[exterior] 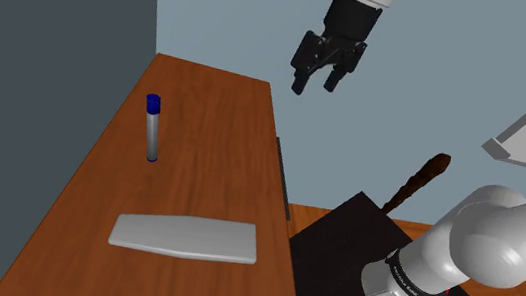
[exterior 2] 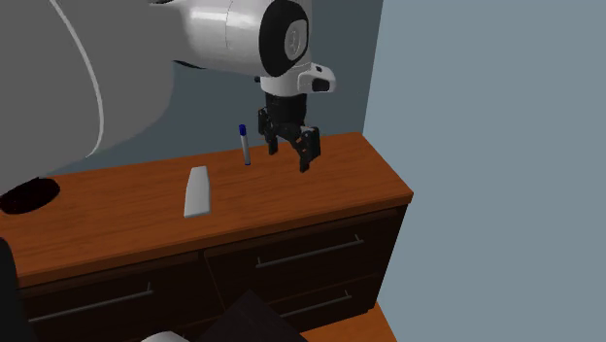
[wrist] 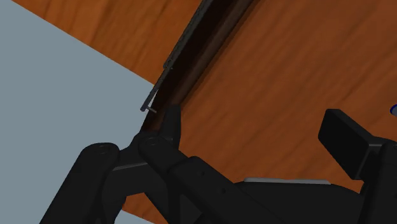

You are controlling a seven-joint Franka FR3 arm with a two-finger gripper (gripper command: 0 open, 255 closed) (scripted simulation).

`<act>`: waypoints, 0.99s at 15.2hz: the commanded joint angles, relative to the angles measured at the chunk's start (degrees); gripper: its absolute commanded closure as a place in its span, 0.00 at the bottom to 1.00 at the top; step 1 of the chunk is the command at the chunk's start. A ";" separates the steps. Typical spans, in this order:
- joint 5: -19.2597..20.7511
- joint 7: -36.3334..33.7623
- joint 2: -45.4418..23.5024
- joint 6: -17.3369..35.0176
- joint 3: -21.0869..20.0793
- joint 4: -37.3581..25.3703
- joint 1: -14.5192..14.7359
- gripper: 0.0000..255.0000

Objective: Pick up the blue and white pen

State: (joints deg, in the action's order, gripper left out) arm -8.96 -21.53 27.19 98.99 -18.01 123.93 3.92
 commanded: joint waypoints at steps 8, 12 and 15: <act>3.60 -14.22 -16.72 2.59 -10.43 -13.93 1.14 0.00; 8.15 -21.21 -25.94 2.44 -14.27 -22.08 2.66 0.00; 12.59 -26.48 -33.62 1.36 -16.29 -29.34 5.01 0.00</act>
State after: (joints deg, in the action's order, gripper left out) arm 2.12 -46.16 -3.89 100.67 -33.64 96.94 8.14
